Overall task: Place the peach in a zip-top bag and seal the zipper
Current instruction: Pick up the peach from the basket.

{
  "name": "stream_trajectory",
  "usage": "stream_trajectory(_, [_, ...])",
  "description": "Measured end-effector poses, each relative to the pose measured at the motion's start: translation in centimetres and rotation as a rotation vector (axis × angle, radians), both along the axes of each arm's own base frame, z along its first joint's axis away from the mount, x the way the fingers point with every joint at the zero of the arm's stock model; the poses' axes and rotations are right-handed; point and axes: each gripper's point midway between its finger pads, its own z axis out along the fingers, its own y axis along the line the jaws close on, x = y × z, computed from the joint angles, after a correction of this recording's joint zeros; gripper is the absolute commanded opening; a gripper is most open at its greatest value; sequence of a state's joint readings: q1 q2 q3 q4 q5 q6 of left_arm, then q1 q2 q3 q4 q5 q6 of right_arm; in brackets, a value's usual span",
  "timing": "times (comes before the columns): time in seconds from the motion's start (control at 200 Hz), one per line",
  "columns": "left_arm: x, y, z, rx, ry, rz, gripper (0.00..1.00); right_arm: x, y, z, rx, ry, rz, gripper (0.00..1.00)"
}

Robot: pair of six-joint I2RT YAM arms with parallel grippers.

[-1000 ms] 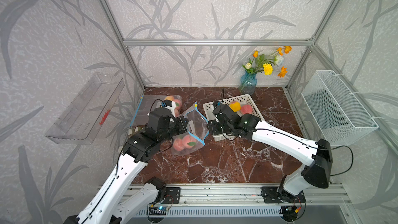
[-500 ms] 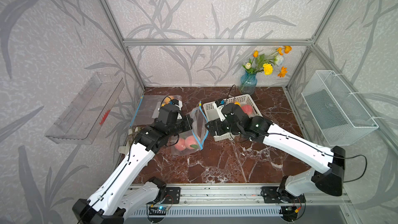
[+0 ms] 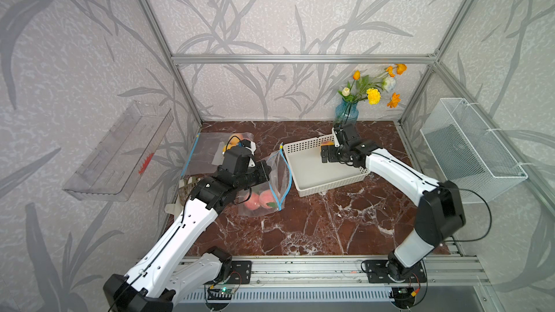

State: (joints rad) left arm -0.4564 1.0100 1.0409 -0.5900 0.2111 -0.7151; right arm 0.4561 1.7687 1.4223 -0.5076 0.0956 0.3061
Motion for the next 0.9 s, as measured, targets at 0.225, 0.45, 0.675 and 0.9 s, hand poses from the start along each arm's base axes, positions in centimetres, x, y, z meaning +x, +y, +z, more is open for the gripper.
stream_trajectory(0.225, [0.3, -0.2, -0.7, 0.003, 0.016, -0.003, 0.00, 5.3, 0.6, -4.7, -0.145, 0.038, 0.057, 0.98])
stream_trajectory(0.45, [0.3, -0.3, -1.2, -0.001, 0.025, -0.006, 0.00, 8.5, 1.1, -6.6, -0.239, 0.019, 0.098, 0.96])
stream_trajectory(0.675, [0.3, -0.3, -1.2, -0.002, 0.026, -0.006, 0.00, 9.6, 1.0, -7.7, -0.302, 0.024, 0.116, 0.95])
stream_trajectory(0.9, [0.3, -0.2, -1.6, 0.002, 0.035, -0.006, 0.00, 9.3, 0.6, -9.0, -0.330, 0.058, 0.120, 0.82])
